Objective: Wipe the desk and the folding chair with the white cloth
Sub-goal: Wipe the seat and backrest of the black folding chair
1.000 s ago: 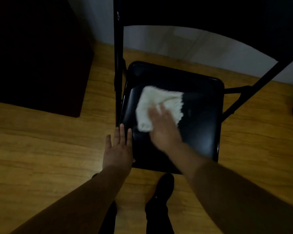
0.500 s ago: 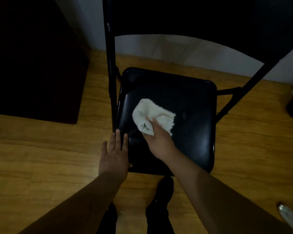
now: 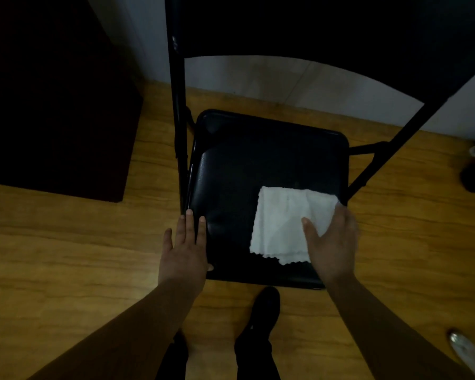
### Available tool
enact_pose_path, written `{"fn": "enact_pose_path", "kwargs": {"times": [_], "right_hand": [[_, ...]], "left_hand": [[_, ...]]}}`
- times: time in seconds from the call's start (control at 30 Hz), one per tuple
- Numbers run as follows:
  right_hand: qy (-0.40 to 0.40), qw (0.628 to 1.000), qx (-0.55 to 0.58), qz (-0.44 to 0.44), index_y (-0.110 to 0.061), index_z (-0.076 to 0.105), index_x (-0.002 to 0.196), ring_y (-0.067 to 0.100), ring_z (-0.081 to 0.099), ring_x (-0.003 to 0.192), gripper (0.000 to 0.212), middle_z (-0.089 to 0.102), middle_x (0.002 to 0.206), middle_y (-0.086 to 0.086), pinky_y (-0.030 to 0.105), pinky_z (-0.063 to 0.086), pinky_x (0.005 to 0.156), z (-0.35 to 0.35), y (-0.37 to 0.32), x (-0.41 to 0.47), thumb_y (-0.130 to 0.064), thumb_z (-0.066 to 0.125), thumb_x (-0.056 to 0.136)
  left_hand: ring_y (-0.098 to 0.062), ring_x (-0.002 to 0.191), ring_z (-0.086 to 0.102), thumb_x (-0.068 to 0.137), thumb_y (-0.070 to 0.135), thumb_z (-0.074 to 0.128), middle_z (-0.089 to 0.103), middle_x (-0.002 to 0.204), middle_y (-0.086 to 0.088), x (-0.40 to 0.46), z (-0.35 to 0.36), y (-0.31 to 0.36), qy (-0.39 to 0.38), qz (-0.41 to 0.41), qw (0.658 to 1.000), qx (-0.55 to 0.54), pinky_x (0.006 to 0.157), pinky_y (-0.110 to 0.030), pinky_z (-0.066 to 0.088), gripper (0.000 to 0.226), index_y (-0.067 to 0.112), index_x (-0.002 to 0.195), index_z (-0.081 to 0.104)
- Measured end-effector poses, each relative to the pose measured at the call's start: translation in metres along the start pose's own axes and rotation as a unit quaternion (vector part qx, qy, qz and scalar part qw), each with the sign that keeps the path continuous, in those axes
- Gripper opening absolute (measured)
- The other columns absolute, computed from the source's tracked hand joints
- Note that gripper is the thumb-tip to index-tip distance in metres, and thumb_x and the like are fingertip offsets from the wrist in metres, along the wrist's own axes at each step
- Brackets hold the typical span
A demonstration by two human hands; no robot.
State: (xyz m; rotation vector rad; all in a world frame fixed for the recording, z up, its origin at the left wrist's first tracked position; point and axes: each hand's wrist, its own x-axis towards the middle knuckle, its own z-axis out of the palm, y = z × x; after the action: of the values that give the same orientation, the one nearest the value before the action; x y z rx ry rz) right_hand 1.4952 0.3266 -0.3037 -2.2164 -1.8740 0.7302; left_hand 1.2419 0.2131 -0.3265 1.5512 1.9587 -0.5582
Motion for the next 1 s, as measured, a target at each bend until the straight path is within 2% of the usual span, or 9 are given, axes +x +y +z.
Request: {"fn": "enact_pose_path", "kwargs": {"times": [0.07,0.13,0.27,0.33,0.53,0.67,0.77,0.83,1.0], "right_hand": [[0.026,0.988,-0.111,-0.104,-0.021,0.011,0.163,0.038,0.009,0.156,0.090,0.012,0.169,0.016,0.053,0.013,0.123,0.008,-0.007,-0.004,-0.058,0.057,0.095],[0.044,0.975,-0.153,-0.153,-0.021,0.003,0.164,0.039,-0.007,0.157,0.091,-0.004,0.171,0.017,0.055,0.000,0.124,0.015,-0.020,-0.001,-0.058,0.052,0.097],[-0.025,0.922,-0.241,-0.302,-0.027,0.012,0.164,0.043,-0.013,0.156,0.072,-0.004,0.171,0.019,0.063,0.002,0.125,0.031,-0.030,0.007,-0.057,0.035,0.102],[-0.080,0.921,-0.256,-0.282,-0.028,0.008,0.163,0.042,-0.018,0.155,0.075,-0.008,0.171,0.020,0.064,0.004,0.125,0.041,-0.027,0.006,-0.065,0.027,0.101],[-0.102,0.958,-0.221,-0.148,-0.027,-0.009,0.162,0.045,-0.022,0.153,0.087,-0.017,0.168,0.025,0.062,-0.006,0.124,0.074,-0.042,0.009,-0.078,0.012,0.094],[-0.129,0.921,-0.246,-0.274,-0.027,0.004,0.164,0.043,-0.013,0.156,0.082,-0.012,0.170,0.022,0.059,-0.002,0.125,0.069,-0.002,-0.029,-0.068,0.029,0.099],[-0.154,0.887,-0.280,-0.332,-0.021,0.029,0.160,0.042,-0.003,0.157,0.078,-0.004,0.171,0.021,0.061,0.006,0.123,0.046,0.045,-0.042,-0.056,0.045,0.093],[-0.145,0.906,-0.289,-0.274,-0.015,0.037,0.154,0.045,0.001,0.156,0.077,0.003,0.170,0.022,0.062,0.006,0.124,0.028,0.055,-0.023,-0.052,0.043,0.087],[-0.077,0.981,-0.157,-0.087,-0.009,0.027,0.152,0.044,-0.005,0.156,0.080,0.003,0.171,0.020,0.063,-0.001,0.124,0.027,-0.001,0.073,-0.064,0.029,0.094]], "left_hand": [[-0.034,0.154,-0.021,0.098,0.056,0.048,-0.037,0.158,-0.021,-0.001,0.001,0.000,0.002,0.002,1.000,0.005,0.125,-0.052,0.000,0.106,0.010,0.152,-0.031],[-0.034,0.154,-0.021,0.098,0.056,0.047,-0.038,0.157,-0.021,0.000,0.001,0.000,0.003,0.000,1.000,0.007,0.125,-0.052,0.001,0.106,0.010,0.152,-0.031],[-0.034,0.154,-0.020,0.097,0.058,0.049,-0.037,0.158,-0.020,0.000,0.002,0.001,0.010,0.000,1.000,0.007,0.126,-0.051,0.002,0.106,0.011,0.153,-0.029],[-0.033,0.154,-0.021,0.097,0.057,0.050,-0.035,0.160,-0.020,0.000,0.002,0.000,0.010,0.000,1.000,0.002,0.126,-0.051,0.002,0.107,0.011,0.153,-0.028],[-0.035,0.154,-0.021,0.097,0.059,0.048,-0.036,0.159,-0.021,0.001,0.003,-0.002,0.007,0.006,1.000,0.003,0.127,-0.051,0.003,0.107,0.011,0.153,-0.029],[-0.036,0.154,-0.020,0.097,0.060,0.048,-0.036,0.158,-0.022,0.001,0.003,-0.004,0.010,0.012,1.000,0.001,0.126,-0.050,0.005,0.107,0.010,0.152,-0.029],[-0.035,0.155,-0.019,0.096,0.060,0.048,-0.035,0.159,-0.022,0.001,0.001,-0.002,0.011,0.009,1.000,-0.002,0.126,-0.050,0.004,0.108,0.010,0.153,-0.029],[-0.035,0.154,-0.019,0.097,0.059,0.049,-0.036,0.158,-0.022,0.001,0.001,-0.002,0.010,0.009,1.000,-0.003,0.126,-0.050,0.003,0.107,0.010,0.153,-0.029],[-0.036,0.153,-0.023,0.097,0.059,0.048,-0.037,0.158,-0.021,0.002,0.006,-0.005,0.013,0.018,1.000,-0.016,0.126,-0.054,0.001,0.106,0.011,0.153,-0.029]]}}
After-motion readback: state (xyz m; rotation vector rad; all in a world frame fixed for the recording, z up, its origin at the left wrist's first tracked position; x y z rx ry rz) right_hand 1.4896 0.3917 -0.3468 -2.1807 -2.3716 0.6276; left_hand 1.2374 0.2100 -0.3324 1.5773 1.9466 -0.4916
